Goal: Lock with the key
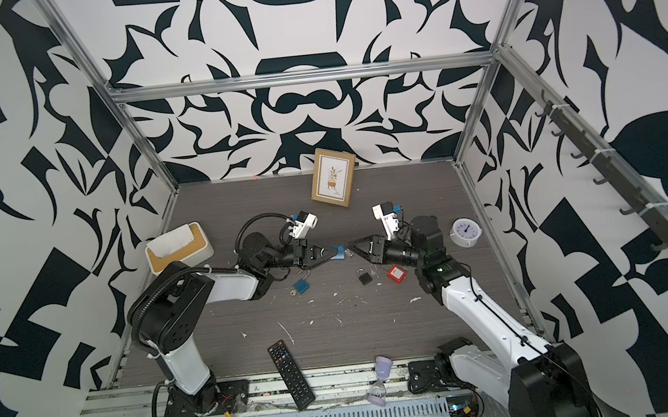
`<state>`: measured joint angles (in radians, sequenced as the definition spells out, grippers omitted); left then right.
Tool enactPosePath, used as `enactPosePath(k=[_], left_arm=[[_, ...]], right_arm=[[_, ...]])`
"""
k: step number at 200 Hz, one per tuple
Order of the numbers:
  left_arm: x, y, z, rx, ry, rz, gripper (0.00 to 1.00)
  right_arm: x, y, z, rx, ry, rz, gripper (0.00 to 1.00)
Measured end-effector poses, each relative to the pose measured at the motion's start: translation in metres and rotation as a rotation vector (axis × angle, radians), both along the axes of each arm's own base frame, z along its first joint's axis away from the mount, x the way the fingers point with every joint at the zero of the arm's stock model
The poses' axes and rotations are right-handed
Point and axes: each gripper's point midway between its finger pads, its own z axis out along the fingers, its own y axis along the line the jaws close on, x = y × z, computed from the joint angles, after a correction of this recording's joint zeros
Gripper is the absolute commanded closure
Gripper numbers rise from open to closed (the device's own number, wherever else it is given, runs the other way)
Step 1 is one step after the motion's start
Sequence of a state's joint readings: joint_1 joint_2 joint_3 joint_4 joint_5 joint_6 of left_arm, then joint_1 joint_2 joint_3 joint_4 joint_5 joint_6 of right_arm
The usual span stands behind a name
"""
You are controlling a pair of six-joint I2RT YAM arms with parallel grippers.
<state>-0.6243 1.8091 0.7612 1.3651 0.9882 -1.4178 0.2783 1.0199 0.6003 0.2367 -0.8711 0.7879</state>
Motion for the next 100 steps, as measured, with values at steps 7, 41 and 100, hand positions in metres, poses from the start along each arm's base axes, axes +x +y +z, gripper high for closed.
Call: enactPosePath(k=[7,41,100], left_arm=[[0.0,0.0,0.0,0.0,0.001,0.0,1.0],[0.002,-0.001,0.004,-0.008,-0.009,0.002,1.0],[0.002,-0.002,0.006,-0.01,-0.012,0.004,1.0]], right_arm=[[0.0,0.0,-0.001,-0.001,0.001,0.0,0.75],[-0.003,0.0,-0.011,-0.005,0.027,0.004,0.75],[-0.003,0.002,-0.017,0.02,0.052,0.016,0.79]])
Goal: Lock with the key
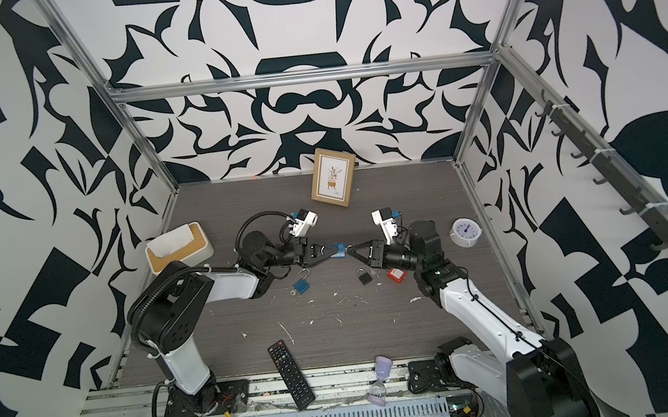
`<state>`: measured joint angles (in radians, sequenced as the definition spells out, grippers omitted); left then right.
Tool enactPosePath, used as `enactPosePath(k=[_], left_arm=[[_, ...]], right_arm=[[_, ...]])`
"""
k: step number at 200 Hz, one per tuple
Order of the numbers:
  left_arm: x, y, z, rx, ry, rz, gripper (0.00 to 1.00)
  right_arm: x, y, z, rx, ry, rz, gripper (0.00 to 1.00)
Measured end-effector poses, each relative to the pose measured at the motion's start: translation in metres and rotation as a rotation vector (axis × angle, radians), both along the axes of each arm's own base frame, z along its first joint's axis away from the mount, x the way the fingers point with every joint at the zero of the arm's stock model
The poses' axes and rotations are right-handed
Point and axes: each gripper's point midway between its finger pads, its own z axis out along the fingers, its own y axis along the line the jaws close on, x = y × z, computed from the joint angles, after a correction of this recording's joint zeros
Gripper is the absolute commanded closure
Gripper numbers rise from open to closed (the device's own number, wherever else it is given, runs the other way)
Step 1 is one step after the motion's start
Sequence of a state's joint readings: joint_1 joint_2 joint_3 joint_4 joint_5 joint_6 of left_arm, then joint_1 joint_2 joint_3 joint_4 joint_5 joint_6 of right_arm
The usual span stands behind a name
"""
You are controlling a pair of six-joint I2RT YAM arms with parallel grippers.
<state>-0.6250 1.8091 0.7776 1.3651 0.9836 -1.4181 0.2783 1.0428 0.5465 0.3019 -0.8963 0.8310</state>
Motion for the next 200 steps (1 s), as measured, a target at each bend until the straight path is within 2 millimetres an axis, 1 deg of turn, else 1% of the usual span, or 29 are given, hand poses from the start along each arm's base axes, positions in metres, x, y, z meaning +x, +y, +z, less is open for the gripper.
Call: enactPosePath(k=[45,99,165,200], left_arm=[[0.0,0.0,-0.0001,0.0,0.0,0.0,1.0],[0.0011,0.0007,-0.0003,0.001,0.0,0.003,1.0],[0.0029,0.0031,-0.0001,0.0,-0.004,0.004,1.0],[0.0055,0.0057,0.0006,-0.001,-0.007,0.012,1.0]], right_arm=[[0.0003,0.0013,0.0035,0.016,-0.002,0.007,0.85],[0.0003,0.0037,0.0041,0.048,0.009,0.028,1.0],[0.001,0.005,0.0049,0.091,0.023,0.042,1.0],[0.0025,-0.0017,0.0066,0.098,0.019,0.027,1.0]])
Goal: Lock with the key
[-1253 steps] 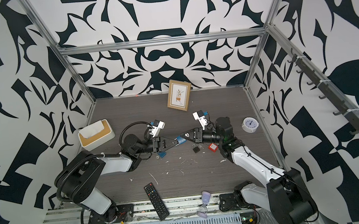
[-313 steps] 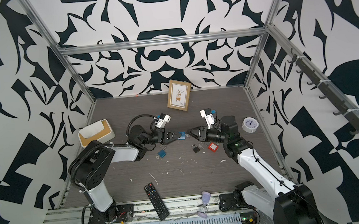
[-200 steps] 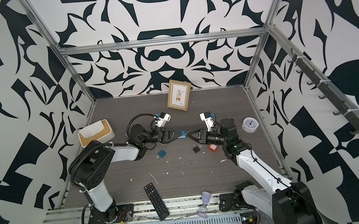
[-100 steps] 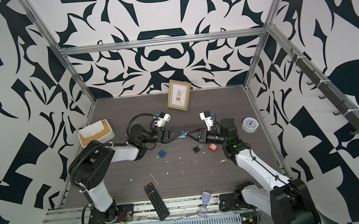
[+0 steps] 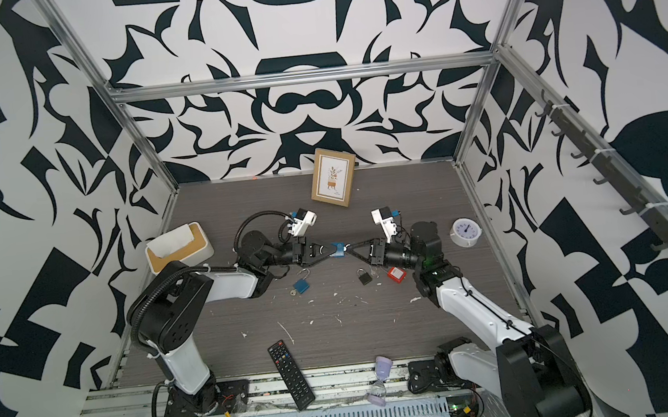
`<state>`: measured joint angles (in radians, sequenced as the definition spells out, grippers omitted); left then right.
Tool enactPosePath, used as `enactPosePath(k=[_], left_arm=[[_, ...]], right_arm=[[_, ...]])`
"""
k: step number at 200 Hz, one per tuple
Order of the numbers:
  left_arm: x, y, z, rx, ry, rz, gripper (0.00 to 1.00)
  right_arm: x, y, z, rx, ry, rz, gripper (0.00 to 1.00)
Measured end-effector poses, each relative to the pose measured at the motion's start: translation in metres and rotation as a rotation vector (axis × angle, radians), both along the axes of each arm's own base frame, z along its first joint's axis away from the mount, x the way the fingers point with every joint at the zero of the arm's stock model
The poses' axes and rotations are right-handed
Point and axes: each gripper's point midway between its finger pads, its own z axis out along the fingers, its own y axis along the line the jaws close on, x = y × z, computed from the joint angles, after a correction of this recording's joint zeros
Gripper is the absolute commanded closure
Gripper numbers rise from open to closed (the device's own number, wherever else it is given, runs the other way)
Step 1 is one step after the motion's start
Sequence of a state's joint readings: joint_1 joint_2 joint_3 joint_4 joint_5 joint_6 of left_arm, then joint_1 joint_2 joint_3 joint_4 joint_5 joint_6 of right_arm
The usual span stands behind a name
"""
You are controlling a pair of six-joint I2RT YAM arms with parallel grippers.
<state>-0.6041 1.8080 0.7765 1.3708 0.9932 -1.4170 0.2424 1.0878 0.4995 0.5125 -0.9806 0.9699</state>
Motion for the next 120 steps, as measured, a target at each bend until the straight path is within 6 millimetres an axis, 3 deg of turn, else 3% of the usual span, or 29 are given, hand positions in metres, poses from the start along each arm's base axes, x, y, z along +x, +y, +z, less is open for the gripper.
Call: enactPosePath(k=[60,86,102,120], left_arm=[[0.007,0.015,-0.004,0.009,0.008,0.034,1.0],[0.004,0.015,-0.012,0.035,0.031,0.007,1.0],[0.007,0.014,-0.026,0.079,0.044,0.02,1.0],[0.013,0.014,-0.057,0.21,0.093,0.087,1.0]], right_arm=[[0.003,-0.018,0.01,0.017,-0.036,-0.05,1.0],[0.004,-0.022,-0.002,-0.022,0.005,-0.086,1.0],[0.005,-0.029,-0.017,-0.08,0.053,-0.15,1.0],[0.006,-0.041,-0.033,-0.134,0.089,-0.258,1.0]])
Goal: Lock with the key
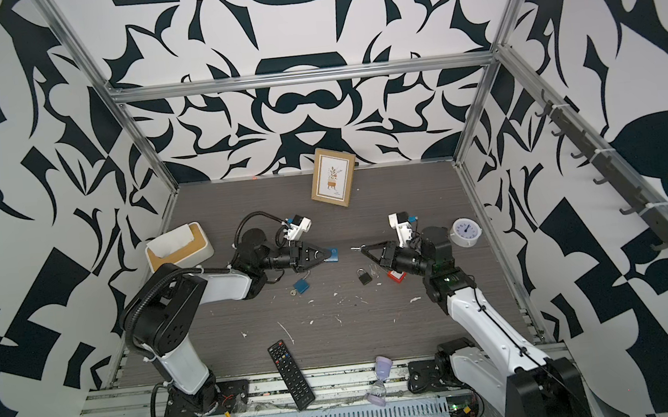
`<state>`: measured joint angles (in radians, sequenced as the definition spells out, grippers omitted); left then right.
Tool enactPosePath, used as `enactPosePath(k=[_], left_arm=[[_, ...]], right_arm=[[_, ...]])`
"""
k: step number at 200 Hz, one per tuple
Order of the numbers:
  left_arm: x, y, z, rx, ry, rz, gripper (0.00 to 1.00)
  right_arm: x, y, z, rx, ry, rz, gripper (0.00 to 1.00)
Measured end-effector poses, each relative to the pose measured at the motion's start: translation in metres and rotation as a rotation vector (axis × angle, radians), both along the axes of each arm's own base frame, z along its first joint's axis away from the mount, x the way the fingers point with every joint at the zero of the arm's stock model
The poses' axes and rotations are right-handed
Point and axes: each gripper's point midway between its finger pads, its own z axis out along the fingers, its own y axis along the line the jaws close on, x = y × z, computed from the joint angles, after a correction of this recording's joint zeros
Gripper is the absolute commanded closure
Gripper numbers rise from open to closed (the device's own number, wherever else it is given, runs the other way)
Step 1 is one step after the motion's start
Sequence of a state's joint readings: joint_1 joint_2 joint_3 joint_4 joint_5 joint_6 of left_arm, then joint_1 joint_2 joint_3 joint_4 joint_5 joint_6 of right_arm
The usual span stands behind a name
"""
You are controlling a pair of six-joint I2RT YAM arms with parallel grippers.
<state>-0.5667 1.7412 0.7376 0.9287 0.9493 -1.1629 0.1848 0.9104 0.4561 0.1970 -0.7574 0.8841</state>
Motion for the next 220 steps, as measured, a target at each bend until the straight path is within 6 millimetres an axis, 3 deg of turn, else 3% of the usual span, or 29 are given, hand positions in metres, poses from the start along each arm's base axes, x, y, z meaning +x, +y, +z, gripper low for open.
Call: enactPosePath(k=[17,41,67,100,131,177,220], left_arm=[[0.005,0.001,-0.022,0.186,-0.027,0.064,1.0],[0.007,0.003,-0.019,0.332,-0.18,0.048,1.0],[0.003,0.007,-0.02,0.479,-0.315,-0.025,1.0],[0.0,0.009,-0.034,0.595,-0.388,-0.153,1.0],[-0.016,0.02,-0.049,0.649,-0.388,-0.251,1.0],[-0.027,0.023,-0.052,0.641,-0.398,-0.279,1.0],[-0.037,0.029,-0.05,0.627,-0.407,-0.243,1.0]], right_arm=[[-0.005,-0.008,-0.022,-0.055,0.045,-0.102,1.0],[-0.02,-0.002,-0.057,-0.165,0.104,-0.17,1.0],[-0.021,-0.003,-0.071,-0.244,0.105,-0.266,1.0],[-0.015,-0.011,-0.101,-0.317,0.155,-0.421,1.0],[-0.016,0.005,-0.131,-0.39,0.184,-0.453,1.0],[0.001,0.033,-0.139,-0.378,0.162,-0.508,1.0],[0.013,0.039,-0.156,-0.331,0.193,-0.576,1.0]])
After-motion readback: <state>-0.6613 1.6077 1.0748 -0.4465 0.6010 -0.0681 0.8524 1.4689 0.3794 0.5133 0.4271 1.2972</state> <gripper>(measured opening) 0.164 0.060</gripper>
